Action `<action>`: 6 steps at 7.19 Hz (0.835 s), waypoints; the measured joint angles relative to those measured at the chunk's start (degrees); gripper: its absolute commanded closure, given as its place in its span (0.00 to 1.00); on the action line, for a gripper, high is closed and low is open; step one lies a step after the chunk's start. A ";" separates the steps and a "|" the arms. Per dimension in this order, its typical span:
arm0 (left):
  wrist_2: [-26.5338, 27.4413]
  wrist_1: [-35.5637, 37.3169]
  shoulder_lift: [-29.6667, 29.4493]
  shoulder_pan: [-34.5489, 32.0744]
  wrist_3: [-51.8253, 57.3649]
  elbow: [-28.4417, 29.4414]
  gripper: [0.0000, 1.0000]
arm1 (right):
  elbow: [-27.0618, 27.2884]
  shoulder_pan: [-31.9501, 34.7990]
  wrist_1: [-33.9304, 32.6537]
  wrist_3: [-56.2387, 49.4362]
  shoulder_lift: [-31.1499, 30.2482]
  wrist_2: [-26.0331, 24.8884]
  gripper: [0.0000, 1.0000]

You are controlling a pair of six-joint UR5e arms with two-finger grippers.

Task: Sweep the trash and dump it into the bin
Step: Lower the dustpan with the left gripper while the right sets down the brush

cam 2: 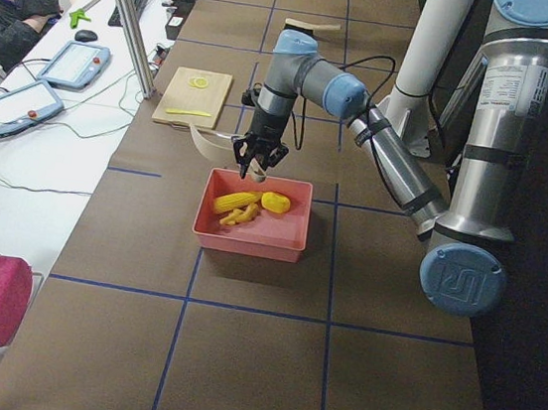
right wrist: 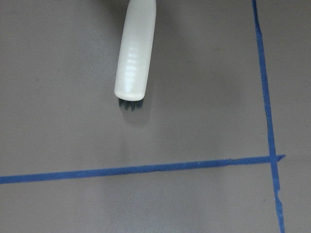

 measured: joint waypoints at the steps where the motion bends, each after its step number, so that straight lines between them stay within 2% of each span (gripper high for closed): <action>1: -4.35 -0.26 -3.70 1.32 -1.31 1.48 0.91 | 0.04 1.50 0.00 0.52 0.36 0.26 0.00; 3: -6.59 -0.20 -9.48 8.22 -1.64 4.38 0.95 | 0.08 2.36 0.01 0.91 1.64 0.40 0.00; 6: -6.82 -1.68 -19.14 18.36 -0.31 16.68 0.95 | 0.06 2.48 2.83 0.60 1.99 0.43 0.00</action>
